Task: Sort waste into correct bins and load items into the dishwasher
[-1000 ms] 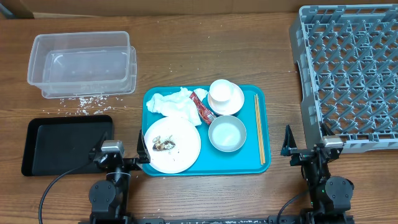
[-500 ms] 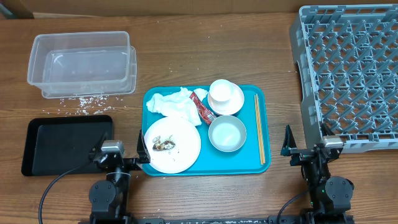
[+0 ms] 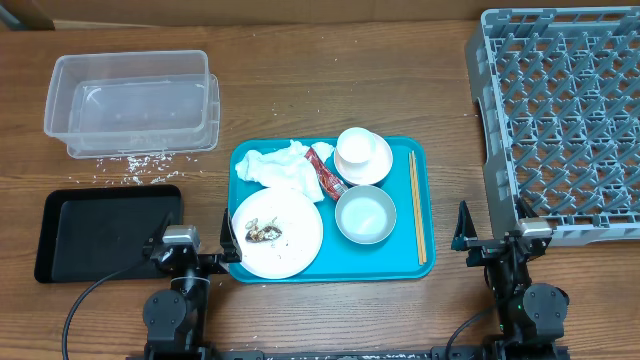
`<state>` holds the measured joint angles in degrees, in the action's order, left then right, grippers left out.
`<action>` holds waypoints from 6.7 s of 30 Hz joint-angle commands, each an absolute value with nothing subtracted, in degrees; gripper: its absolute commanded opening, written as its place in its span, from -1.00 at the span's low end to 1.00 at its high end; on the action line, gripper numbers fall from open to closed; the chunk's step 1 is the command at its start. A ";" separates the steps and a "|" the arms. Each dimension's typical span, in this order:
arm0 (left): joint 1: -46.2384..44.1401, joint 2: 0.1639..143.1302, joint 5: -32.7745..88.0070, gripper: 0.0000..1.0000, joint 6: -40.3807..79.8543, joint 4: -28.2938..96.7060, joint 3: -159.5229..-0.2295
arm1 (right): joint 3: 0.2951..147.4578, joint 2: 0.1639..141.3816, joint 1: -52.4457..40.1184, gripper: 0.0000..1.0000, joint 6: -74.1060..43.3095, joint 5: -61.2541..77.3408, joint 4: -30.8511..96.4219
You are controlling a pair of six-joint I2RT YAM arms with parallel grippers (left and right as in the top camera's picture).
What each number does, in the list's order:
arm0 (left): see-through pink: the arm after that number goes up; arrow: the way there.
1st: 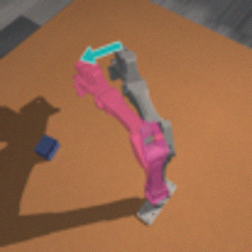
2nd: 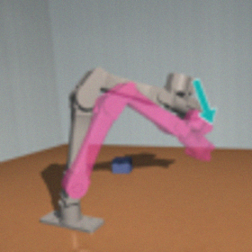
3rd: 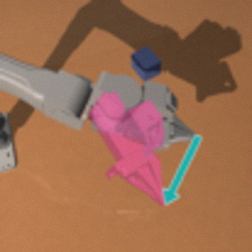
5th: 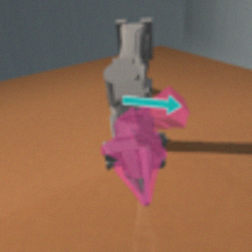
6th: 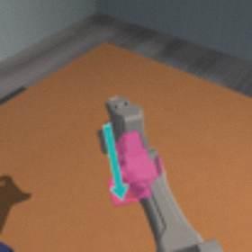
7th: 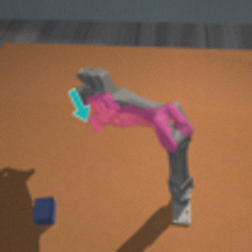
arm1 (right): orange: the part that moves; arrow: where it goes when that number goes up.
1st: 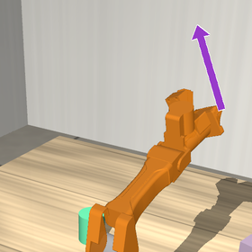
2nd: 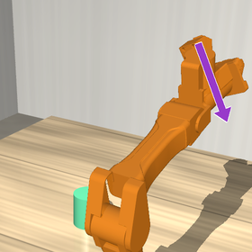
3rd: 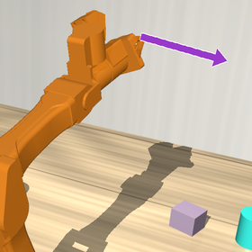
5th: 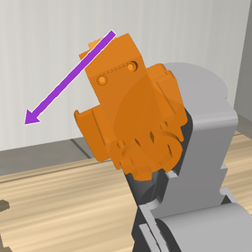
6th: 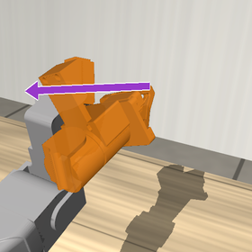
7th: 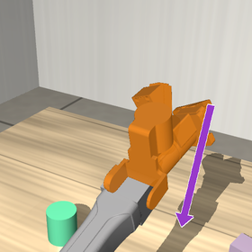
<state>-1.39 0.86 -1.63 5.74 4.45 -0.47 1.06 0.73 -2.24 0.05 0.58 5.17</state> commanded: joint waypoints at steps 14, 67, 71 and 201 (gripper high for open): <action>-0.99 0.36 -0.99 1.00 4.69 4.38 -0.27 | 0.47 0.16 -2.02 1.00 0.43 0.08 4.84; -3.53 65.45 32.97 1.00 9.08 40.12 -70.04 | 0.47 0.16 -2.02 1.00 0.43 0.08 4.84; -7.70 77.14 16.38 1.00 7.86 54.22 -81.69 | 0.47 0.16 -2.02 1.00 0.43 0.08 4.84; -17.76 123.46 4.03 -0.24 30.96 69.14 -100.99 | 0.47 0.16 -2.02 1.00 0.43 0.08 4.84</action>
